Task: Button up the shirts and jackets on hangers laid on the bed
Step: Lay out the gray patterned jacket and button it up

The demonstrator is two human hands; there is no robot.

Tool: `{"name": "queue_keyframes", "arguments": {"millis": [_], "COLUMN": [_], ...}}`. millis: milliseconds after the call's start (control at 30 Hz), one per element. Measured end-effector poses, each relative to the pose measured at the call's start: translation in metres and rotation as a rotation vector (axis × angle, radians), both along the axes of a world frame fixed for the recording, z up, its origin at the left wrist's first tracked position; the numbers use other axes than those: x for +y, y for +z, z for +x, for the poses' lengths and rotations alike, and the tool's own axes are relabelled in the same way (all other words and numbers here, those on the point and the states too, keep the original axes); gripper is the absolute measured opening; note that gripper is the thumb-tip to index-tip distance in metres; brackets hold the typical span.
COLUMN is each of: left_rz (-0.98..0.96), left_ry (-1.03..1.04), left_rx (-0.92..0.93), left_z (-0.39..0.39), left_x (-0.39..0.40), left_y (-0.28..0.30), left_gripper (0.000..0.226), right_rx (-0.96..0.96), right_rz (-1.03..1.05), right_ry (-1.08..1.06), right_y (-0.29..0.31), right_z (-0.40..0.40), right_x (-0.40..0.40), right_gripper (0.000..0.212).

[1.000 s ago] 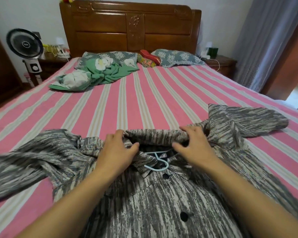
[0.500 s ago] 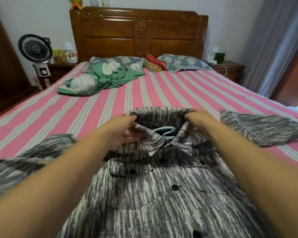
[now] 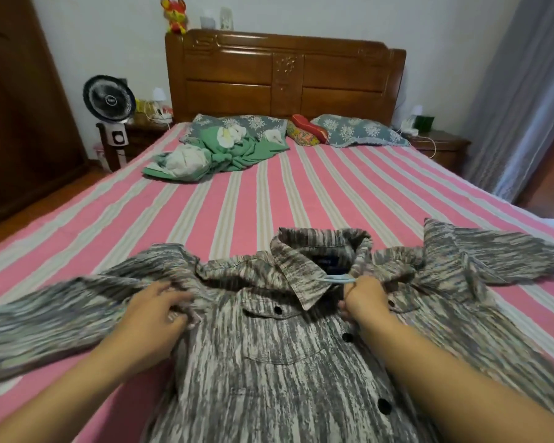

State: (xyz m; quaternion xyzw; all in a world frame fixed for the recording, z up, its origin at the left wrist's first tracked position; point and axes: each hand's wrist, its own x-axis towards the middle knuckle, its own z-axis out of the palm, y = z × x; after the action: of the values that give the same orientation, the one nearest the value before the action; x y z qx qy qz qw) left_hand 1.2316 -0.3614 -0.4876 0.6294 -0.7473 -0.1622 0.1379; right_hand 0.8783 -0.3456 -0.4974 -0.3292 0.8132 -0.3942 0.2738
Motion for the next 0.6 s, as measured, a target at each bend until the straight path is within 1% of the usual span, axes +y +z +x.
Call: {"name": "queue_keyframes", "arguments": {"millis": [67, 100, 133, 167, 200, 233, 267, 300, 333, 367, 433, 467, 533, 567, 600], "left_rz": [0.012, 0.007, -0.002, -0.018, -0.031, -0.044, -0.063, -0.074, -0.087, -0.093, -0.047, -0.002, 0.074, 0.094, 0.084], "left_ry": [-0.006, -0.022, -0.024, -0.018, -0.005, 0.015, 0.035, 0.047, 0.05, 0.057, 0.114, 0.163, 0.266, 0.314, 0.366], "left_rx": [-0.006, -0.003, 0.008, 0.039, 0.068, 0.097, 0.127, 0.152, 0.15, 0.117, -0.018, -0.085, -0.202, -0.246, -0.264], "left_z": [0.016, 0.02, 0.024, 0.027, 0.029, 0.032, 0.036, 0.042, 0.048, 0.055, 0.075, 0.086, 0.113, 0.127, 0.14], "left_x": [0.01, 0.013, 0.014, 0.012, 0.009, 0.006, 0.003, -0.001, -0.004, -0.006, -0.006, -0.004, 0.011, 0.021, 0.03], "left_y": [-0.004, -0.004, -0.003, -0.002, 0.0, 0.003, 0.006, 0.005, 0.003, -0.001, -0.017, -0.025, -0.033, -0.035, -0.036], "left_gripper": [0.033, 0.033, 0.034, 0.034, 0.035, 0.037, 0.04, 0.042, 0.044, 0.044, 0.047, 0.051, 0.056, 0.057, 0.058], "right_rx": [-0.44, -0.601, -0.695, -0.763, -0.791, -0.742, -0.621, -0.441, -0.256, -0.088, 0.16, 0.274, 0.565, 0.667, 0.729], "right_rz": [-0.014, -0.088, -0.197, -0.301, -0.385, -0.413, -0.36, -0.241, -0.104, 0.027, 0.21, 0.319, 0.539, 0.624, 0.669], "right_ry": [-0.045, -0.015, 0.031, 0.107, 0.194, 0.272, 0.318, 0.389, 0.48, 0.563, 0.724, 0.802, 0.937, 0.932, 0.895], "right_y": [0.008, 0.024, 0.041, 0.064, 0.085, 0.095, 0.1, 0.095, 0.084, 0.072, 0.043, 0.028, -0.01, -0.023, -0.03], "right_z": [0.011, 0.013, 0.009, 0.005, 0.001, -0.002, -0.001, -0.001, 0.002, 0.008, 0.026, 0.034, 0.041, 0.043, 0.045], "right_x": [-0.01, -0.017, -0.028, -0.041, -0.051, -0.06, -0.066, -0.066, -0.064, -0.06, -0.045, -0.038, -0.028, -0.027, -0.032], "right_gripper": [0.026, 0.024, 0.023, 0.029, 0.043, 0.058, 0.067, 0.071, 0.07, 0.065, 0.053, 0.054, 0.065, 0.068, 0.069]}}
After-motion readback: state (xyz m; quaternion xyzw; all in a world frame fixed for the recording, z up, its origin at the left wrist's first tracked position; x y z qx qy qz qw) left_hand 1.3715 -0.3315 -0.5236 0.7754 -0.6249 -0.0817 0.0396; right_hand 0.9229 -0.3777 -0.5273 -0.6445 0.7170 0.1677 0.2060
